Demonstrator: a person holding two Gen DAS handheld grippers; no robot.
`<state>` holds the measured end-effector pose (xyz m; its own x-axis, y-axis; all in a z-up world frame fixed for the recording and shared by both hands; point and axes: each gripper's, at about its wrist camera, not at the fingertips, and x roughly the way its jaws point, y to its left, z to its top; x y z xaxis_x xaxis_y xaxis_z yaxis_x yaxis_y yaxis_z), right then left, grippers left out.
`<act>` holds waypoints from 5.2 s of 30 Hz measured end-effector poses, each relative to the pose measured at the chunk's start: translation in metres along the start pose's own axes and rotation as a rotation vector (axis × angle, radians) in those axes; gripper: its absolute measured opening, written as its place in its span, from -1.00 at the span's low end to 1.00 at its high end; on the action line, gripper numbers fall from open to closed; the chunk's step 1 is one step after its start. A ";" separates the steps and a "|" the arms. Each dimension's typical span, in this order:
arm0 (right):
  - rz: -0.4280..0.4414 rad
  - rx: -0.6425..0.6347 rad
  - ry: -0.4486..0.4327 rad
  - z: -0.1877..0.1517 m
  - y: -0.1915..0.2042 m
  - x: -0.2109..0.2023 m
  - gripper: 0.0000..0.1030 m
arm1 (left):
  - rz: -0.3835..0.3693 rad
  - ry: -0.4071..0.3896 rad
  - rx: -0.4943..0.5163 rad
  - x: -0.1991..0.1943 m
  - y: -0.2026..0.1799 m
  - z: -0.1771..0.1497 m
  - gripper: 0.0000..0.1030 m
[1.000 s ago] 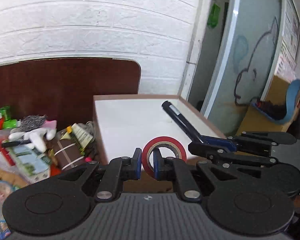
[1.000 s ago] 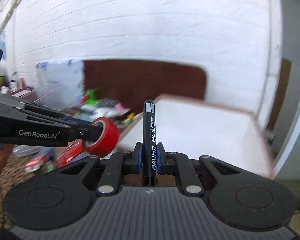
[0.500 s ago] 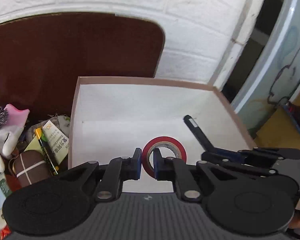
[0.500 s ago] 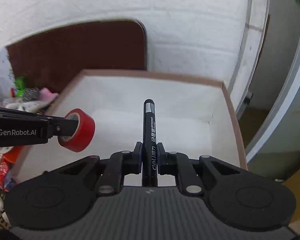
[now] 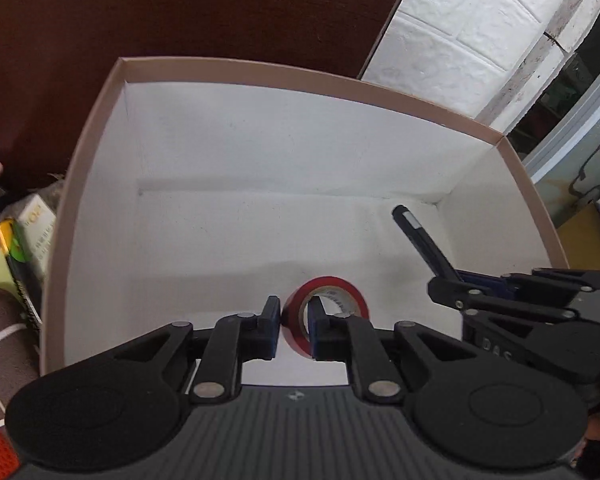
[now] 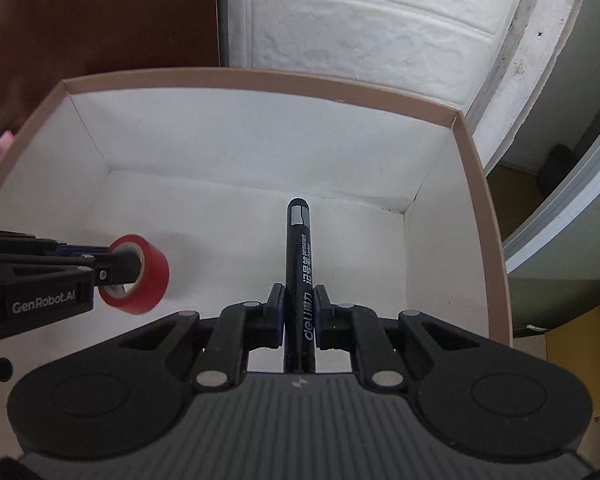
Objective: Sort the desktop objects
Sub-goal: 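Carry the tape roll with the left tool into the box while the right tool drops the marker there, then withdraw both open tools from the box back over the items, then grasp the avocado-print tube with the left tool while the right tool grasps the white tube, then lift the avocado-print tube with the left tool while the right tool lifts the white tube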
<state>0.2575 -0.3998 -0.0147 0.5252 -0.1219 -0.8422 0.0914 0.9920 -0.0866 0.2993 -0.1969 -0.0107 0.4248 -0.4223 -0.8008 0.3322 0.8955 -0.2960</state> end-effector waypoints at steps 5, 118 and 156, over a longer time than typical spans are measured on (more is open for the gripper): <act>0.023 0.008 0.025 0.000 0.003 0.002 -0.47 | 0.001 -0.025 0.024 -0.009 -0.005 -0.002 0.29; 0.382 -0.225 -0.279 -0.240 0.271 -0.095 -0.20 | 0.297 -0.372 -0.297 -0.165 0.175 -0.281 -0.19; 0.329 -0.262 -0.175 -0.299 0.181 -0.140 -0.41 | 0.148 -0.236 0.003 -0.189 0.123 -0.338 -0.27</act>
<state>-0.0527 -0.1935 -0.0716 0.6277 0.2198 -0.7468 -0.3097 0.9506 0.0195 -0.0253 0.0408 -0.0717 0.6529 -0.3085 -0.6918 0.2542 0.9496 -0.1836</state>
